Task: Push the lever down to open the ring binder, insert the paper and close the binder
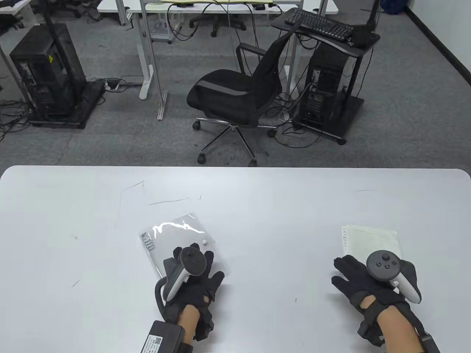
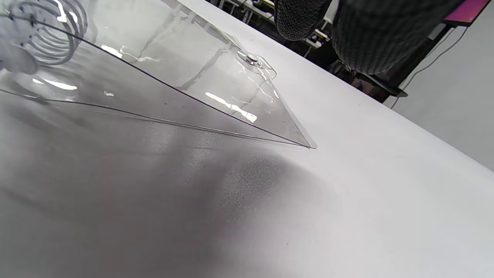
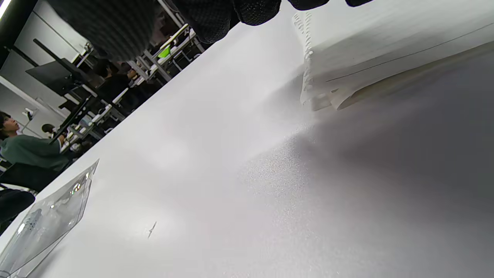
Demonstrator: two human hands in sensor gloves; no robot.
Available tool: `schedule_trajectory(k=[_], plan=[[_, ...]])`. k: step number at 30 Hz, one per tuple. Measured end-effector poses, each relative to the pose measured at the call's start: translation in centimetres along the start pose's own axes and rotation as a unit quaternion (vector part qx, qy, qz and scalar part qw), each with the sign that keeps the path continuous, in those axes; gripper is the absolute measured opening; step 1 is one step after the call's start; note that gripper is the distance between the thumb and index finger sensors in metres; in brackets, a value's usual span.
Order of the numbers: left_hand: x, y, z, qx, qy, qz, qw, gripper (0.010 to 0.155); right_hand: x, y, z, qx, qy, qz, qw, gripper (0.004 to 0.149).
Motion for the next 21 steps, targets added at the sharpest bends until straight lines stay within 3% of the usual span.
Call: schedule_trajectory(k=[21], plan=[[2.0, 0.1, -2.0, 0.031, 0.071, 0.029, 0.997, 0.070, 0.3, 0.0, -0.1, 0.002, -0.010, 0.013, 1.000, 0.071]])
Point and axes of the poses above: the tracker on the back of each hand, its own z axis roughly to the thumb side, its own y axis roughly from the fingertips to the wrist, x = y × z, the point moved 2 cm from there along -y, roughly from the wrist to the fingertips, and after that the axes turned 8 degrees about z, right-handed, at the moved point
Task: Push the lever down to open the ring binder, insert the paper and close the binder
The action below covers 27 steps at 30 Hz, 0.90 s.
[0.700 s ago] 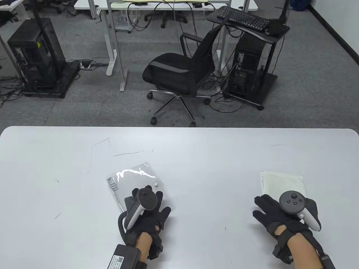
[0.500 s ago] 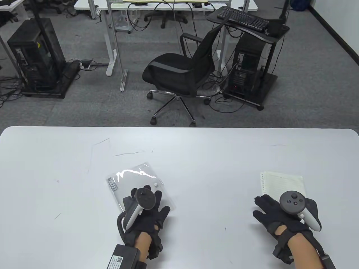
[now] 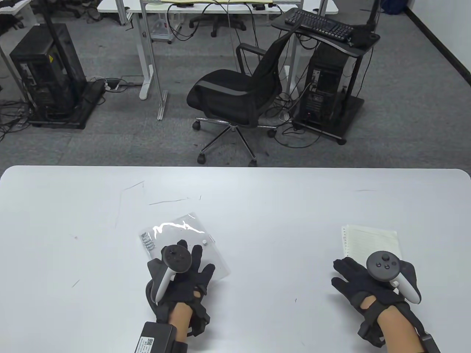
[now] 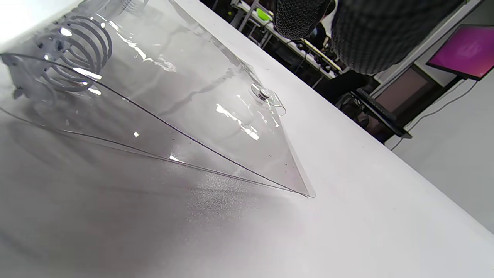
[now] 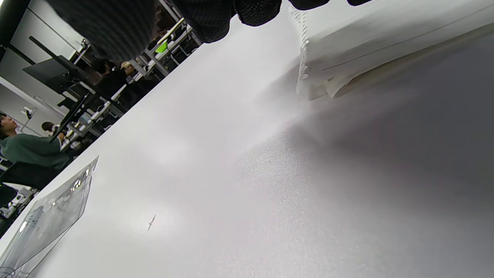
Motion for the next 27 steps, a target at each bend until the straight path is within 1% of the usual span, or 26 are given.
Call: schedule_trajectory(k=[9, 15, 17, 21, 25, 27], plan=[[0.3, -0.6, -1.2, 0.025, 0.018, -0.001, 1.000, 0.070, 0.1, 0.0, -0.1, 0.005, -0.002, 0.004, 1.000, 0.071], [0.7, -1.1, -2.7, 0.058, 0.033, 0.016, 0.998, 0.072, 0.2, 0.0, -0.1, 0.007, -0.004, 0.008, 1.000, 0.072], [0.8, -1.3, -3.3, 0.074, 0.039, 0.022, 0.996, 0.076, 0.3, -0.1, -0.1, 0.008, -0.005, 0.010, 1.000, 0.071], [0.9, -1.9, -4.9, 0.112, 0.052, 0.025, 0.992, 0.090, 0.4, -0.1, -0.2, 0.010, -0.005, 0.014, 1.000, 0.071], [1.0, -2.5, -7.2, 0.162, 0.065, 0.040, 0.984, 0.099, 0.4, -0.1, -0.2, 0.010, -0.008, 0.015, 1.000, 0.071], [0.8, -2.7, -8.3, 0.185, 0.081, 0.032, 0.979, 0.104, 0.4, -0.1, -0.3, 0.010, -0.008, 0.013, 1.000, 0.071]])
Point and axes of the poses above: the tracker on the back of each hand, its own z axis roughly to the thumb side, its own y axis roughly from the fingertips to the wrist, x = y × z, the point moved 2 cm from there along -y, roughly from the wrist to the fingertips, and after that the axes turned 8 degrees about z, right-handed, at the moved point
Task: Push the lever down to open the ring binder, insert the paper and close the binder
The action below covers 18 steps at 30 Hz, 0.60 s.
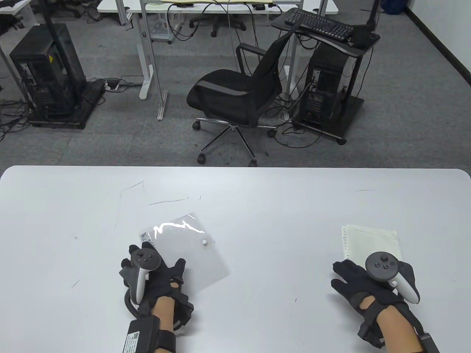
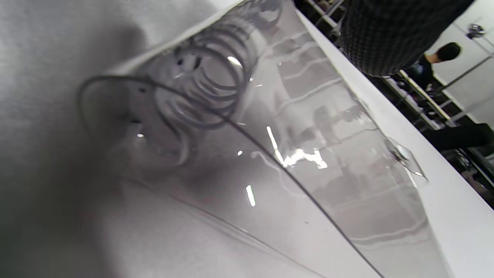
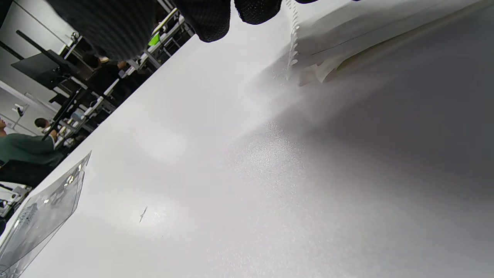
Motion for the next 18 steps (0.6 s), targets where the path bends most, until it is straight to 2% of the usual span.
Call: schedule_trajectory(k=[3, 7, 12, 18], plan=[[-0.3, -0.7, -1.0, 0.029, 0.037, -0.025, 0.999, 0.109, 0.0, 0.0, 0.0, 0.000, 0.000, 0.000, 1.000, 0.071], [-0.9, -1.1, -1.8, 0.054, 0.039, -0.043, 0.997, 0.113, 0.1, -0.1, -0.1, 0.001, -0.001, 0.002, 1.000, 0.072], [-1.5, -1.2, -2.1, 0.075, 0.024, -0.035, 0.996, 0.113, 0.1, -0.1, -0.2, 0.002, -0.003, 0.004, 1.000, 0.071], [-1.6, -0.9, -1.8, 0.074, 0.059, 0.002, 0.995, 0.107, 0.3, -0.2, -0.2, 0.004, -0.002, 0.009, 1.000, 0.071]])
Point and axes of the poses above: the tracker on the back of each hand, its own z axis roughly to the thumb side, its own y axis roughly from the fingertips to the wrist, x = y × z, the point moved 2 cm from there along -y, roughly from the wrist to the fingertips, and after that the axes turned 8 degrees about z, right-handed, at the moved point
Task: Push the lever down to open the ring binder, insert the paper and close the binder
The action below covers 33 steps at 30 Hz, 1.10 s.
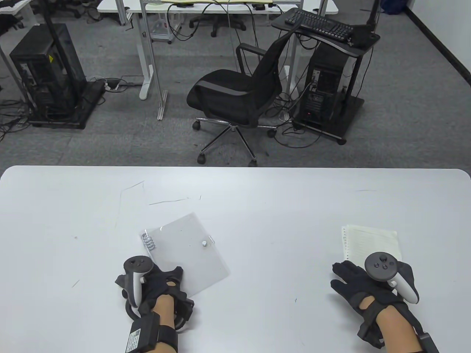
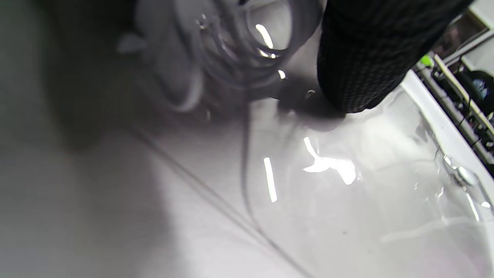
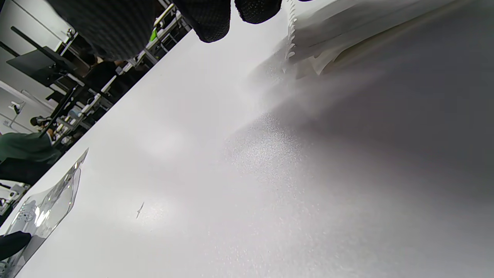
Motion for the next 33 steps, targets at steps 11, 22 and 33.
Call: schedule_trajectory(k=[11, 22, 33], plan=[[-0.6, 1.8, 2.6, -0.081, -0.030, 0.073, 0.994, 0.094, 0.2, -0.2, 0.0, -0.002, 0.000, 0.005, 1.000, 0.071], [0.5, 4.5, 5.4, -0.189, 0.004, 0.090, 0.978, 0.082, 0.1, -0.2, -0.1, -0.004, -0.002, 0.003, 1.000, 0.072], [0.4, 7.1, 7.0, -0.263, 0.180, -0.027, 0.948, 0.081, -0.3, 0.0, -0.1, -0.013, -0.009, 0.000, 1.000, 0.072]])
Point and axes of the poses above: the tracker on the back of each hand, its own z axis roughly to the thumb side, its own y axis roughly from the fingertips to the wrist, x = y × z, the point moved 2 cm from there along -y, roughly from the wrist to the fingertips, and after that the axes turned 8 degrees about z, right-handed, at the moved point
